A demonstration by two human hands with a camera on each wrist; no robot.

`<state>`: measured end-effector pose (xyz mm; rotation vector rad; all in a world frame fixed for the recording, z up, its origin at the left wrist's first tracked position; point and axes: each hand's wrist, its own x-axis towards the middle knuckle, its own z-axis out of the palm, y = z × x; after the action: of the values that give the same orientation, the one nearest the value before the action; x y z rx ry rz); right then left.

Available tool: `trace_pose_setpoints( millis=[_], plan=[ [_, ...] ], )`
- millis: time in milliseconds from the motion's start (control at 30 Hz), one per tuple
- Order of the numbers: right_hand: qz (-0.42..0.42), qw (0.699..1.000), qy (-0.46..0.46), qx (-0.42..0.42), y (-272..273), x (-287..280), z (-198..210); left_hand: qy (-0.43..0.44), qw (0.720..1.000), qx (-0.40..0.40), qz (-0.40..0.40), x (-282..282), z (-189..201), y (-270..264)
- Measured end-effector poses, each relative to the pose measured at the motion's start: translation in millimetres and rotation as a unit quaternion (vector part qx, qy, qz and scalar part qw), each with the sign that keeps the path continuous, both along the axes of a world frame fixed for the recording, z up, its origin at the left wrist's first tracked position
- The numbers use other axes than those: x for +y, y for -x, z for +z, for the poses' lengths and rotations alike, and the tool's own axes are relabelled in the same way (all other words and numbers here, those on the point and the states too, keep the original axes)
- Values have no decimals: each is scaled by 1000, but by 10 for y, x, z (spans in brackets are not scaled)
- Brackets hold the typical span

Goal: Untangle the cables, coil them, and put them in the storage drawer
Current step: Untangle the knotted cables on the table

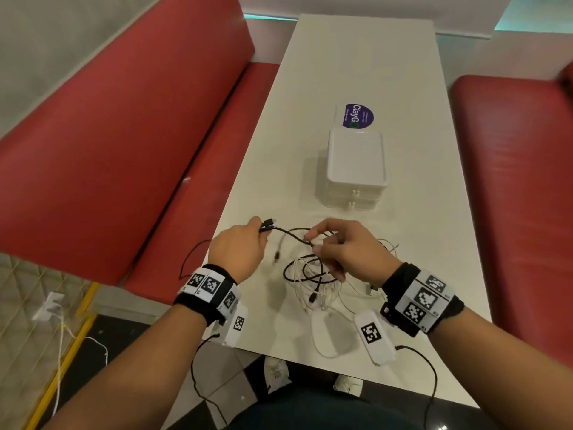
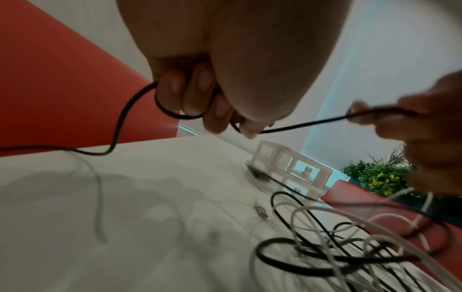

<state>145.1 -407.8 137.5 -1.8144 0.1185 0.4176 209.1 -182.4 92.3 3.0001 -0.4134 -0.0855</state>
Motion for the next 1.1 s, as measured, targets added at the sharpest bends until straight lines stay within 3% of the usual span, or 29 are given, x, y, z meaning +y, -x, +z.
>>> trace_pose_setpoints(
  millis=[67, 133, 167, 267, 300, 367, 433, 467, 500, 567, 633, 667, 700, 733, 800, 833, 900, 967, 1100],
  plan=[
    [80, 980, 181, 35, -19, -89, -66, 0, 1000, -22, 1, 92, 73, -23],
    [118, 910, 398, 19, -58, -178, -147, 36, 999, -36, 3, 179, 147, -31],
    [106, 884, 456, 13, -86, -228, -179, 68, 997, -35, 8, 211, 175, -26],
    [61, 850, 523, 9, -162, -336, -181, 208, 976, 44, 42, 258, 113, 38],
    [59, 837, 544, -4, -171, -344, -170, 209, 973, 85, 45, 276, 35, 65],
    [60, 835, 543, -69, -160, -270, -120, 123, 984, 122, 29, 351, -141, 94],
    [95, 899, 413, -114, -123, -141, -35, 27, 993, 98, 55, 432, -213, 46],
    [120, 930, 335, -98, -117, -90, -7, 6, 994, 80, 74, 447, -184, 6],
    [132, 942, 298, -75, -123, -65, 4, -12, 994, 65, 86, 443, -121, -28],
    [132, 911, 389, -46, -175, -67, -32, -31, 996, 20, 79, 383, 60, -70],
    [141, 833, 534, -19, -183, -54, -115, -20, 999, -26, 36, 282, 211, -76],
    [143, 814, 563, -20, -174, -27, -149, -1, 999, -37, 6, 198, 279, -60],
    [143, 821, 552, -37, -179, 14, -189, 32, 999, -23, -32, 86, 338, -28],
    [139, 850, 503, -68, -182, 58, -199, 80, 994, 11, -75, -47, 384, 26],
    [93, 933, 322, -134, -189, 139, -186, 170, 972, 117, -116, -294, 409, 145],
    [60, 955, 241, -159, -198, 168, -171, 212, 957, 161, -112, -374, 397, 182],
    [-4, 969, 166, -181, -187, 181, -168, 278, 936, 192, -97, -419, 365, 187],
    [-43, 980, 139, -135, -150, 61, -236, 300, 928, 194, -106, -378, 392, 155],
    [37, 991, 105, 72, -98, -180, -418, 384, 887, 231, -110, -351, 429, 180]
  ],
)
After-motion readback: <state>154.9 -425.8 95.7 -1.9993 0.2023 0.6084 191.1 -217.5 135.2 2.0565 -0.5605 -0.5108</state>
